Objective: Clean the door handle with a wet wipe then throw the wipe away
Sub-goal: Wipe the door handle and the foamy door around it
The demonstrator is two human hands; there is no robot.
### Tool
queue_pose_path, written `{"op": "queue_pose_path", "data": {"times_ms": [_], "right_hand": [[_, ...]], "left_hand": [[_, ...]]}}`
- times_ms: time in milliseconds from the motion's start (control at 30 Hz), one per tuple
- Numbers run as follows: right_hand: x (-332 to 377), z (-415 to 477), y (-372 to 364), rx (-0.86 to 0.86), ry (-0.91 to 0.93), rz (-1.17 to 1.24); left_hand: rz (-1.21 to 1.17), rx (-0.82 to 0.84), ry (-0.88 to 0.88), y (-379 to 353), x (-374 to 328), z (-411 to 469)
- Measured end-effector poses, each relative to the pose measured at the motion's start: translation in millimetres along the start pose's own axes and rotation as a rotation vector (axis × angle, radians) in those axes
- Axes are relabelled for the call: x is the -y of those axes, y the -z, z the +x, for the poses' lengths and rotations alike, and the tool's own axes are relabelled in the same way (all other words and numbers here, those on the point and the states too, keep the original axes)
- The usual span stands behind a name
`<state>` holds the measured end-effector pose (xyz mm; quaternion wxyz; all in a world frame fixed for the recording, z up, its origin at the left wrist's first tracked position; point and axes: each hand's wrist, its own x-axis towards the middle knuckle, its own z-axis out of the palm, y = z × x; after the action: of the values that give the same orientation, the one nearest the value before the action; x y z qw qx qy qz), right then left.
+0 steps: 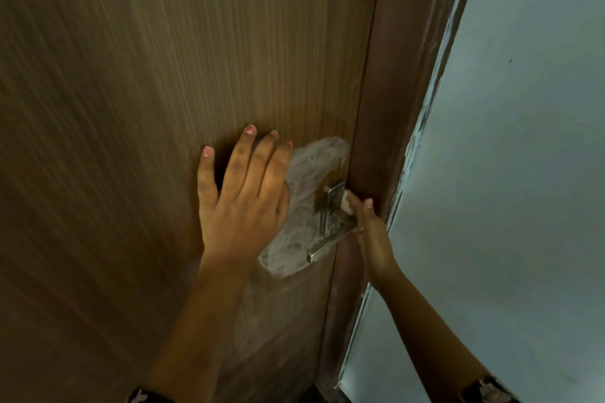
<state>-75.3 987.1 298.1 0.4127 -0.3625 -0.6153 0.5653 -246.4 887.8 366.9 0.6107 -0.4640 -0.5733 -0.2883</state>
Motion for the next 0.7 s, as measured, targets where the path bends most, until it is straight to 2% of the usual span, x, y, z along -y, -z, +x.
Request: {"op": "queue_pose_path", "data": {"times_ms": [67,167,200,267,333,367,400,467,533,600,700], "right_hand": [[-14.5,-3.2,-1.8,-0.030,0.021,-0.048],[-28.8,-10.3,-7.3,-0.061,0.130,-0.276],[-31.9,-11.7,-9.9,-0.061,0.132,-0.264],[-38.7,-13.0,-15.0,-0.108,0.115,-0.126],[-43.0,-12.6,-15.3,-0.111,0.093,-0.147],[-46.8,-8.0,-15.8,-0.101,-0.021,-0.041],[-53.3,-1.2,-16.7,-0.173,-0.104,0.024],[-51.2,5.1,-15.7,-0.226,-0.138,0.147],[-44.2,2.2,-17.2,-0.164,-0.070,0.245],[-41.2,2.3,-19.5,-0.180,-0.019,0.413],[-45.0,3.4,-24.5,-0.223,0.043,0.365]], "left_hand": [[-0.004,0.003,0.002,0.5,0.1,0.0],[-0.004,0.013,-0.007,0.6,0.2,0.0],[-0.004,0.014,-0.007,0.3,0.7,0.2],[-0.005,0.015,-0.007,-0.2,1.0,-0.1],[0.000,0.015,-0.010,-0.5,0.8,-0.4],[-0.001,0.016,-0.010,-0.6,0.8,-0.4],[-0.003,0.019,-0.009,-0.6,1.0,-0.5],[-0.002,0.022,-0.013,-0.2,1.0,-0.6],[0.000,0.026,-0.016,-0.1,1.0,-0.8],[0.003,0.029,-0.019,-0.3,1.2,-1.0],[0.005,0.026,-0.020,-0.3,0.5,-1.1]]}}
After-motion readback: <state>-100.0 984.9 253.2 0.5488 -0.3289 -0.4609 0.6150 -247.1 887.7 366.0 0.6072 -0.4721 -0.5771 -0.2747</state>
